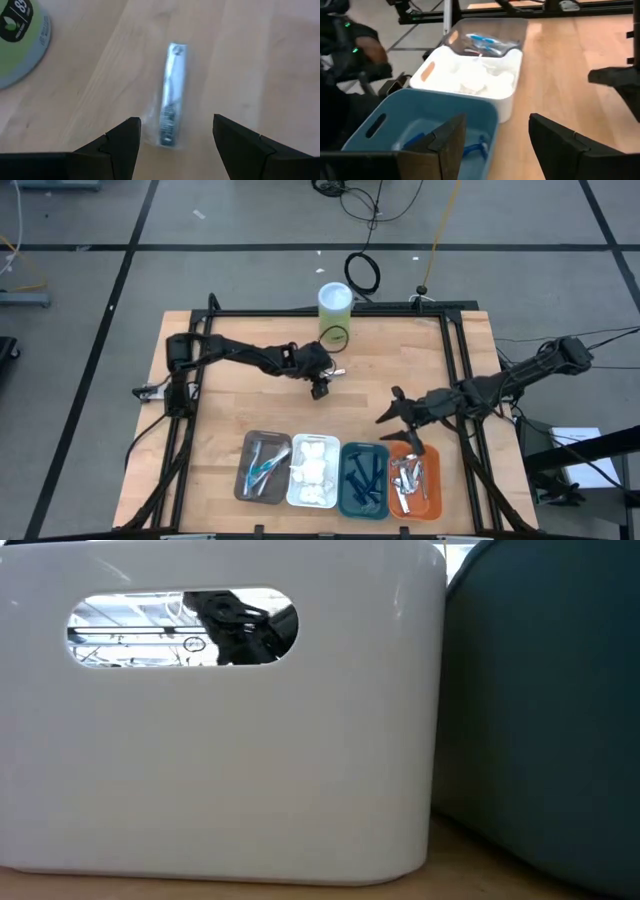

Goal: Pick & Place Travel size toiletries
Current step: Put the silver nail cutter into the orange bin

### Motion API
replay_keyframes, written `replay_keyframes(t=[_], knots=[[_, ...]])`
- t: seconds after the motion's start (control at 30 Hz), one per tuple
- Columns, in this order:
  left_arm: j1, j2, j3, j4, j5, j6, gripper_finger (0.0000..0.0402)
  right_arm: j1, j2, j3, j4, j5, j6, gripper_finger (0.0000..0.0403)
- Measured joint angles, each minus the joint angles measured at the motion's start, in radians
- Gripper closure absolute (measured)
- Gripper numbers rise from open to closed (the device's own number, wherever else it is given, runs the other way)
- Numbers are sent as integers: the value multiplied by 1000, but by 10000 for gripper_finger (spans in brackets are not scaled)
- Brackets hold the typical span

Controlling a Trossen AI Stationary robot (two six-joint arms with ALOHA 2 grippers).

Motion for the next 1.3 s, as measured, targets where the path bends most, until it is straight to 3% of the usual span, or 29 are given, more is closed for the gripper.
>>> replay_keyframes(t=[0.23,0.47,0.6,0.8,0.87,1.1,1.3], knots=[[12,115,178,-209,4,83,160,-36,0,0,0,-3,-3,198],[45,192,239,-298,160,120,170,-36,0,0,-6,-4,-15,203],[47,200,240,-320,165,133,229,-36,0,0,-6,-3,-24,204],[46,193,239,-339,179,136,368,-37,0,0,-21,1,-28,204],[46,189,242,-345,179,143,378,-41,0,0,-38,7,-28,204],[4,59,222,-387,162,181,376,-47,-6,0,-145,152,2,205],[-29,-159,98,-72,205,202,376,-72,-35,0,-338,367,98,205]])
